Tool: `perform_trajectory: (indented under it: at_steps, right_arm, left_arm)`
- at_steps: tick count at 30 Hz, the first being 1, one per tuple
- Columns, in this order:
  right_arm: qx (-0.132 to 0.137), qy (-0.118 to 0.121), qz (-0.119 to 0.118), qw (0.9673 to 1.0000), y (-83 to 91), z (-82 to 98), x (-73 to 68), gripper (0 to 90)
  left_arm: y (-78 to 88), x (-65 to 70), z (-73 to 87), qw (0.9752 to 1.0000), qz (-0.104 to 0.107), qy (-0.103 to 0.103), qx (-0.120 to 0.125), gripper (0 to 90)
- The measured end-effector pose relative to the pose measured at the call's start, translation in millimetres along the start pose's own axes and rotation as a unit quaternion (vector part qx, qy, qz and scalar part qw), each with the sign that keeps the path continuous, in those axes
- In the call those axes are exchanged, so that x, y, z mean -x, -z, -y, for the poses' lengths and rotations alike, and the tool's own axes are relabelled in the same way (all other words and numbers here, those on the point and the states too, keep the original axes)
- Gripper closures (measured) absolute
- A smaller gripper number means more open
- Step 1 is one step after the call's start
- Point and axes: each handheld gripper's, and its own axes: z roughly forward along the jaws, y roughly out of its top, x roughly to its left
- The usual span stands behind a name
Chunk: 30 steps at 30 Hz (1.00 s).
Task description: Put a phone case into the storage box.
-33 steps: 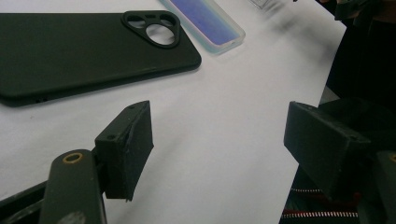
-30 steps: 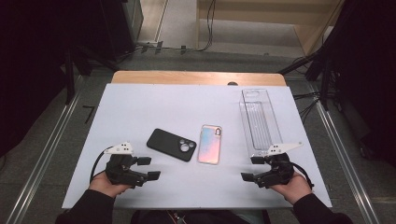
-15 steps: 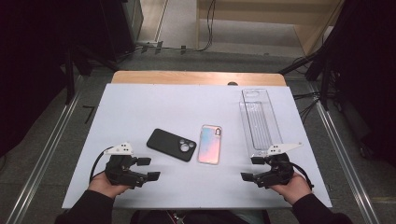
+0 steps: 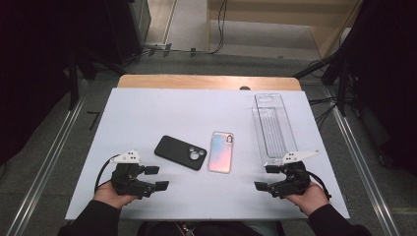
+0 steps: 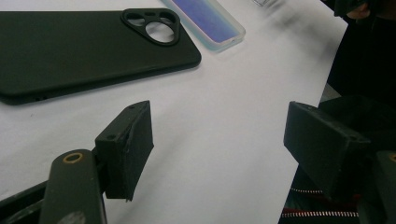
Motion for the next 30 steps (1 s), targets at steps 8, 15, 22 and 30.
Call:
perform_trajectory:
  at_steps: [8, 15, 22, 30]
  right_arm:
    - [0.002, -0.001, -0.002, 1.0, 0.2, -0.2, -0.4, 13.2]
    - [0.0, 0.0, 0.0, 1.0, 0.1, 0.0, -0.1, 13.2]
    - [0.001, 0.001, 0.011, 0.9999, 0.8, 0.3, 1.1, 13.3]
    - [0.002, 0.001, 0.009, 1.0, 0.2, 0.0, 0.2, 13.3]
  left_arm:
    - [0.5, -0.4, -0.1, 1.0, -0.003, 0.001, 0.004, 24.4]
    - [-1.0, 1.3, -1.3, 0.9999, -0.004, 0.0, 0.011, 23.4]
    - [-3.2, 0.9, -4.0, 0.9999, -0.008, 0.011, 0.008, 22.1]
    - [-5.1, 3.6, -7.3, 1.0, -0.004, 0.001, 0.006, 22.3]
